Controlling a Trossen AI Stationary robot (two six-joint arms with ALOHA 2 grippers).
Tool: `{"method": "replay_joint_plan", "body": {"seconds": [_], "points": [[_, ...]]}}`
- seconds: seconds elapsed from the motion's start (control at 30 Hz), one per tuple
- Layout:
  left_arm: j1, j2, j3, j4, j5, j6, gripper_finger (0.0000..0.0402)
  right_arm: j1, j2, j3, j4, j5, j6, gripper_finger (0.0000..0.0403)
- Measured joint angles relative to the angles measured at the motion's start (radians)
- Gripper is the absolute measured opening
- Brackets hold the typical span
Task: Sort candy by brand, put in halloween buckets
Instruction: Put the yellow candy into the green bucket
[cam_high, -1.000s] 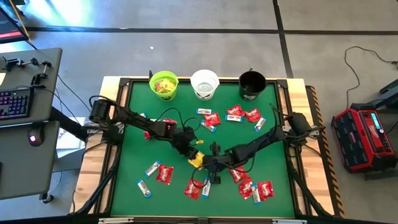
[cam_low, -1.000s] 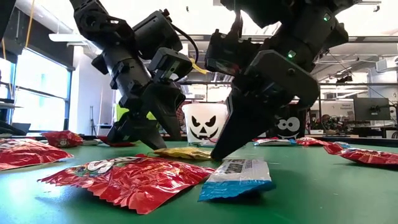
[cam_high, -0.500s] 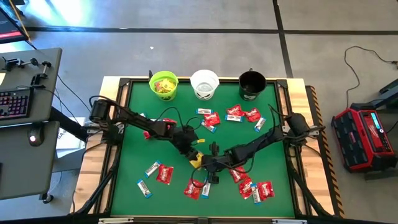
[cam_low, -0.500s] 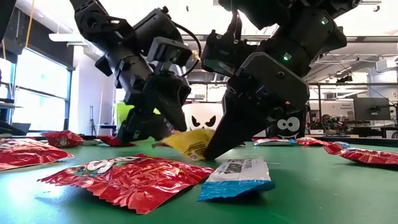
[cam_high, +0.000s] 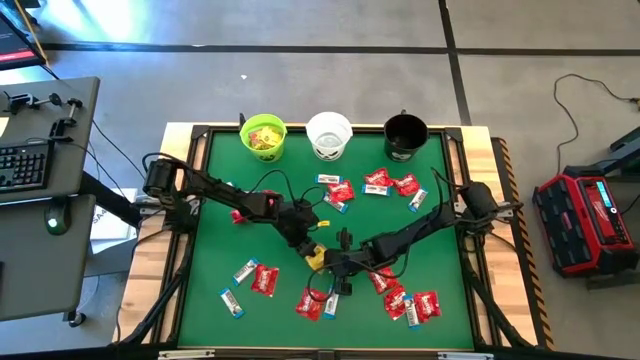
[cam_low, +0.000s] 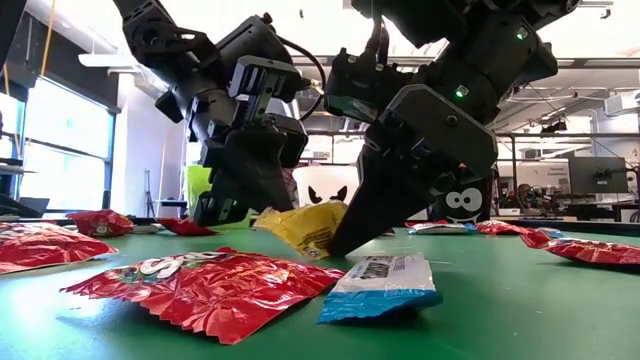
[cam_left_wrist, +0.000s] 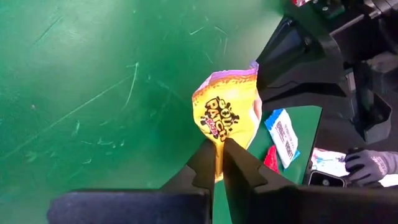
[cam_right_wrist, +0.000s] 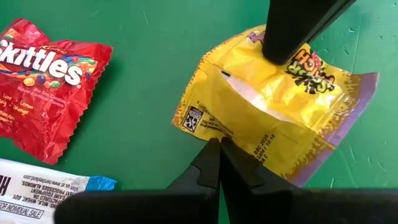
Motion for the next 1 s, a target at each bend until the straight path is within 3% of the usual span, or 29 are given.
{"method": "replay_joint_plan", "body": {"seconds": [0.23, 0.47, 0.8, 1.0], "points": [[0.014, 0.000, 0.000, -0.020, 0.000, 0.009, 0.0002, 0.000, 0.000, -0.001, -0.002, 0.000, 0.002, 0.0010], [0.049, -0.056, 0.001, -0.075, -0.010, 0.050, 0.0001, 0.001, -0.007, -0.002, 0.007, 0.002, 0.026, 0.0060], [0.162, -0.264, 0.001, -0.253, -0.078, 0.109, 0.0001, 0.002, -0.026, -0.005, 0.037, 0.032, 0.083, 0.0078], [0.260, -0.454, 0.001, -0.358, -0.177, 0.163, 0.0001, 0.002, -0.028, -0.004, 0.058, 0.119, 0.173, 0.0053]]}}
